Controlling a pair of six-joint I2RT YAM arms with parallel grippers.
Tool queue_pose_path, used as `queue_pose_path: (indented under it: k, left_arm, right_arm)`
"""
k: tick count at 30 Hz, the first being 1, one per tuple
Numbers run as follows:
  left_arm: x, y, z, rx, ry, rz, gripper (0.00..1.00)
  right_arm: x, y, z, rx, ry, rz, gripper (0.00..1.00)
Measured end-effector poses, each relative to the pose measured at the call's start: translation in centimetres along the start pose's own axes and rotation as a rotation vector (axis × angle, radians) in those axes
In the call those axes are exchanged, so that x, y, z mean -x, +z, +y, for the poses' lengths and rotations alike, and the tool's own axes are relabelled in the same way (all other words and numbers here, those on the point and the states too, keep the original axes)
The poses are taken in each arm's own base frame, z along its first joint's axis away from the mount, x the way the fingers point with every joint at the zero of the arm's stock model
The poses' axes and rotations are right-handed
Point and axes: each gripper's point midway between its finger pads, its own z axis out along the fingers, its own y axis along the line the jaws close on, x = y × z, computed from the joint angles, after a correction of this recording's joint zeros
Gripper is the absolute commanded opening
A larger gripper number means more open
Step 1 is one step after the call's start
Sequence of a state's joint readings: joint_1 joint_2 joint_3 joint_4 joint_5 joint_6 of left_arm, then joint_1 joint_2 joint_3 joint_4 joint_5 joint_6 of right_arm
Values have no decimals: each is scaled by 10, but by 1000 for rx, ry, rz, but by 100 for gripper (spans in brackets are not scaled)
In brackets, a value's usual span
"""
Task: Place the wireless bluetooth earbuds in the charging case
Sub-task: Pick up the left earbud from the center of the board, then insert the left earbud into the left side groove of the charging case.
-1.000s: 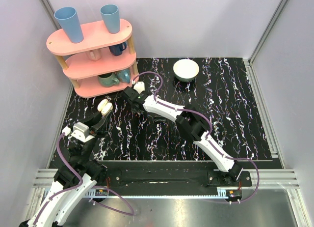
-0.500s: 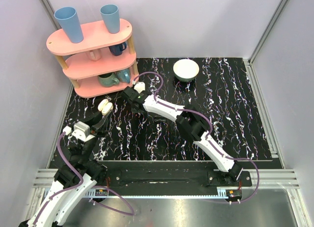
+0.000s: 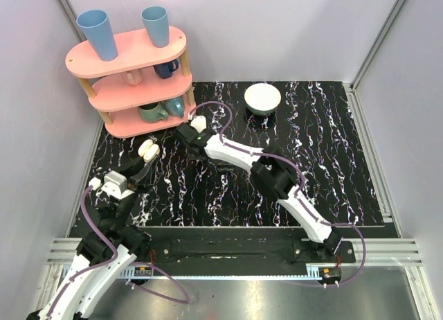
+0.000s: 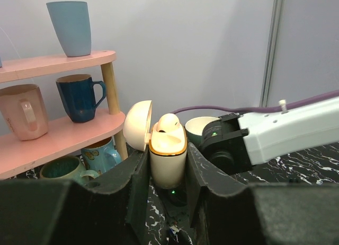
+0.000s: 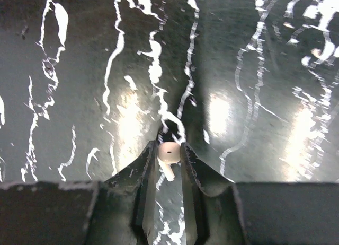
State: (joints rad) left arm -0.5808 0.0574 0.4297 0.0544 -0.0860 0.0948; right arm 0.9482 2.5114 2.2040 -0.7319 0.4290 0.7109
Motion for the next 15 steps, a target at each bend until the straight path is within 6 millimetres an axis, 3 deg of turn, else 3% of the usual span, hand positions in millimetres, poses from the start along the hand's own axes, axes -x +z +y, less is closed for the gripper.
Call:
queue_pose_path:
  k: [3,6,12,15]
  left_arm:
    - [-2,1,0,0,-6,6,0]
    - [-3,2,-1,-1,-14,12,0]
    - [-8,6,-3,-3,-38,29,0]
    - [-13,9,-5,-8,-53,47,0]
  right_arm:
    - [4,-14,-10,10,-15,-29,13]
    - [18,-43,-21,36,-7,-88,12]
    - [76,-120,-29,140,98,-291,11]
    - [93,-156,-43,179,146,-384,10]
